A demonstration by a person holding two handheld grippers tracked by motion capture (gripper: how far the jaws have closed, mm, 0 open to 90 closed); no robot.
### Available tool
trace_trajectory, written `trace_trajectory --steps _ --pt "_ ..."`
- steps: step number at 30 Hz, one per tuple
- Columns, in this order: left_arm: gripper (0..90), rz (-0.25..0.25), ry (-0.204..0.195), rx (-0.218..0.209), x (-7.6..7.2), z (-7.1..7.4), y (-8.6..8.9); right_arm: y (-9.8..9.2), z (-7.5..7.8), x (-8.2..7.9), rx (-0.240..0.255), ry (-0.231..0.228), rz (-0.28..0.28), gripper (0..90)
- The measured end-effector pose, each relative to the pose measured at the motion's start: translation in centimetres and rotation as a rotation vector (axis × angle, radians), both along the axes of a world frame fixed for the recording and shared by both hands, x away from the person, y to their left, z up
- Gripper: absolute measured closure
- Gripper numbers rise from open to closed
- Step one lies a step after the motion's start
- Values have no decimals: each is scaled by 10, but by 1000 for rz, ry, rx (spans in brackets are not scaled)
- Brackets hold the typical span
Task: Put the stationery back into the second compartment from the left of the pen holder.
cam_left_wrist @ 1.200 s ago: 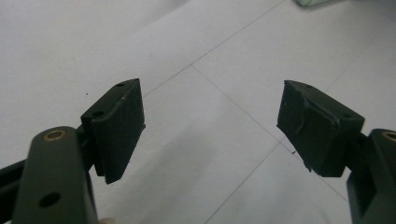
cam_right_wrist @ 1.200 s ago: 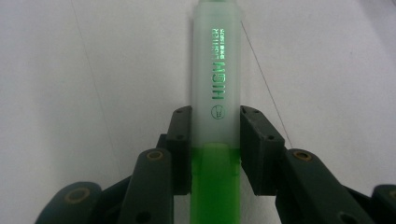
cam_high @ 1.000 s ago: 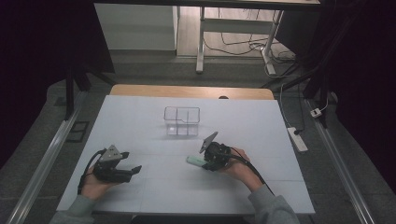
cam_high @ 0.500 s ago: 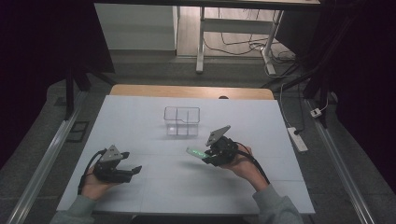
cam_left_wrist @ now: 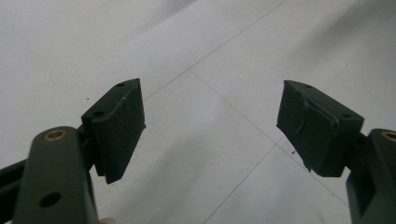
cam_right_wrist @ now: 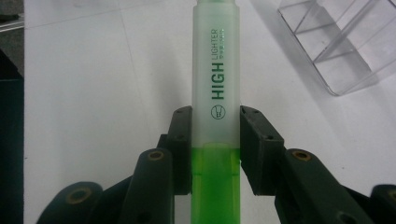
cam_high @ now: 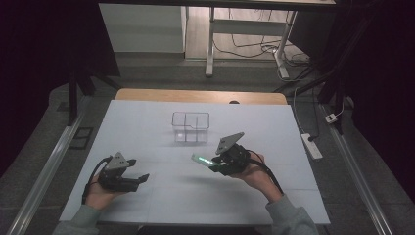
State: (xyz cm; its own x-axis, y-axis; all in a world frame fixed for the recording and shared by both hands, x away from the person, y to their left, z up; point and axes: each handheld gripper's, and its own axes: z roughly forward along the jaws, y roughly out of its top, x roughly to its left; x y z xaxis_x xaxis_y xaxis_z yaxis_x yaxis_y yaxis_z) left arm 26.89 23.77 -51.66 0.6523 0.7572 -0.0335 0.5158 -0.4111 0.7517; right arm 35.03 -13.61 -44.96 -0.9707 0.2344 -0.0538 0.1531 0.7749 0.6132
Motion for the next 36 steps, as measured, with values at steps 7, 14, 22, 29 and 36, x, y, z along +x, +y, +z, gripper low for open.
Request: trace_trajectory --steps 7,14,22,29,36 --pt "231 -17 -11 -3 -1 4 -4 9 -4 -5 -9 7 34 667" --pt "230 -35 -14 1 0 7 -9 18 -9 -10 -26 10 67 667" --pt "230 -63 -21 16 1 11 -15 26 -14 -14 -46 15 90 667" --pt "230 -102 -31 46 0 14 -28 33 -21 -15 -74 17 107 667" --pt "230 -141 -41 73 -1 16 -41 41 -27 -17 -90 22 121 667"
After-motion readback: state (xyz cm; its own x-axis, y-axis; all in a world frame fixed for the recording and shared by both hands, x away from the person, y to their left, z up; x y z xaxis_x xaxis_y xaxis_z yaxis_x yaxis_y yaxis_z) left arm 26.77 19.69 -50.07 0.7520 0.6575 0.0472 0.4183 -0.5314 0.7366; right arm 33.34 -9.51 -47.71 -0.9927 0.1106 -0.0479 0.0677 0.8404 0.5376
